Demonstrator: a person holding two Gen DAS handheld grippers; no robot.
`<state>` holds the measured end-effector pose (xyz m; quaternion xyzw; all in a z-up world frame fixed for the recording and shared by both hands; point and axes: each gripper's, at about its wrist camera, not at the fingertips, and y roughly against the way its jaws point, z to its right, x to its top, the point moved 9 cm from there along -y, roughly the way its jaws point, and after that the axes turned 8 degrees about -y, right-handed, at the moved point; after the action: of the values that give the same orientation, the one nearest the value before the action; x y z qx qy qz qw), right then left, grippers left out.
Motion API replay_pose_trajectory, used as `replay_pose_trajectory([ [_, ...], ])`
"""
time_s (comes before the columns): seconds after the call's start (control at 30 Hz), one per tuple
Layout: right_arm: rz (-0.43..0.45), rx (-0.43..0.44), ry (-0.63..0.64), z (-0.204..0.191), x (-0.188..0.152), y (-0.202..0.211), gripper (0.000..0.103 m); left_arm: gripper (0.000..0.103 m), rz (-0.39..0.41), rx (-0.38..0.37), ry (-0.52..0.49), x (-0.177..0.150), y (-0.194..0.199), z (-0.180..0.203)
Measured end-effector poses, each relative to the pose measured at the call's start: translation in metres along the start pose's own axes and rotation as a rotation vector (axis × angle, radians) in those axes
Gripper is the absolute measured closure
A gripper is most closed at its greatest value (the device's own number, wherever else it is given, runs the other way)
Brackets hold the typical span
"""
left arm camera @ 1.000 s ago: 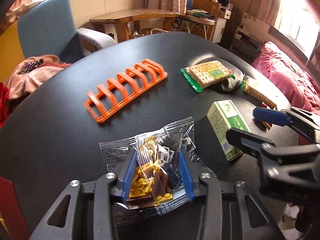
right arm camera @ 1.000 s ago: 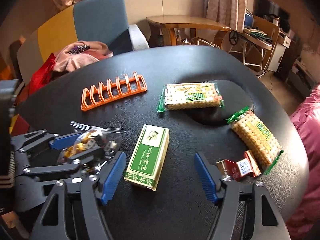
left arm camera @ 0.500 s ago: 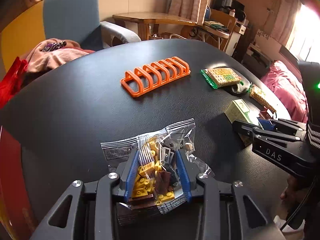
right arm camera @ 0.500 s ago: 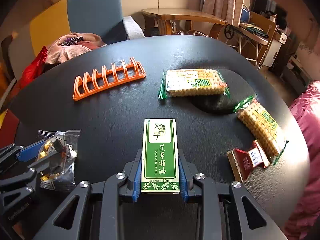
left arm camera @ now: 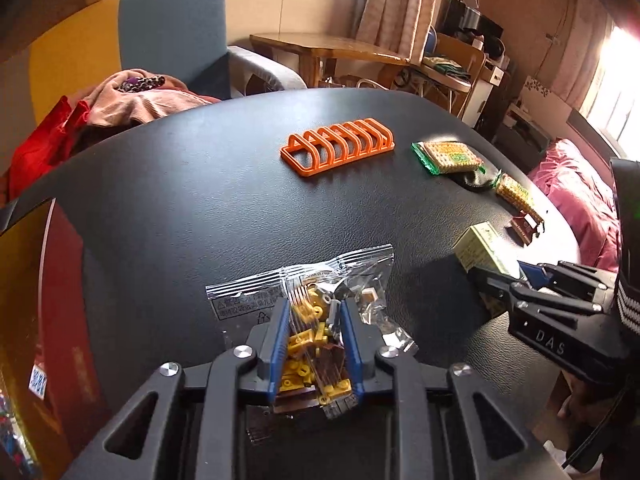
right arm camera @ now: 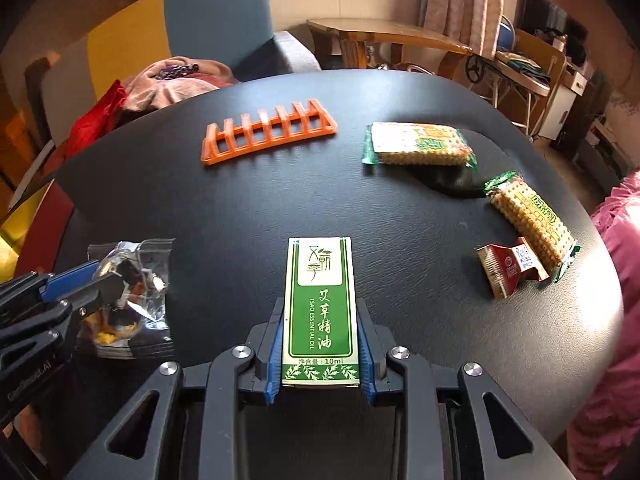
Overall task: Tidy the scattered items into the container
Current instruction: 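Lift the yellow brick bag and green box with both tools toward the tray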
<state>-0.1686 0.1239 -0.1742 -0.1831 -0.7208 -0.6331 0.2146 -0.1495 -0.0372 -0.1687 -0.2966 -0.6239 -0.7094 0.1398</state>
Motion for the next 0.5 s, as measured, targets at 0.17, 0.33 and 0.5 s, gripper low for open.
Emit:
replay_pose_trajectory([
  [0.17, 0.002, 0.015, 0.029, -0.017, -0.006, 0.008, 0.072, 0.08, -0.001, 0.02, 0.022, -0.009, 0.008, -0.008],
  [0.33, 0.014, 0.033, 0.038, -0.028, -0.01, 0.017, 0.072, 0.072, 0.01, 0.021, 0.076, -0.017, 0.019, -0.019],
  [0.5, 0.019, 0.046, 0.053, -0.036, -0.013, 0.021, 0.072, 0.061, -0.02, 0.025, 0.094, -0.027, 0.017, -0.024],
])
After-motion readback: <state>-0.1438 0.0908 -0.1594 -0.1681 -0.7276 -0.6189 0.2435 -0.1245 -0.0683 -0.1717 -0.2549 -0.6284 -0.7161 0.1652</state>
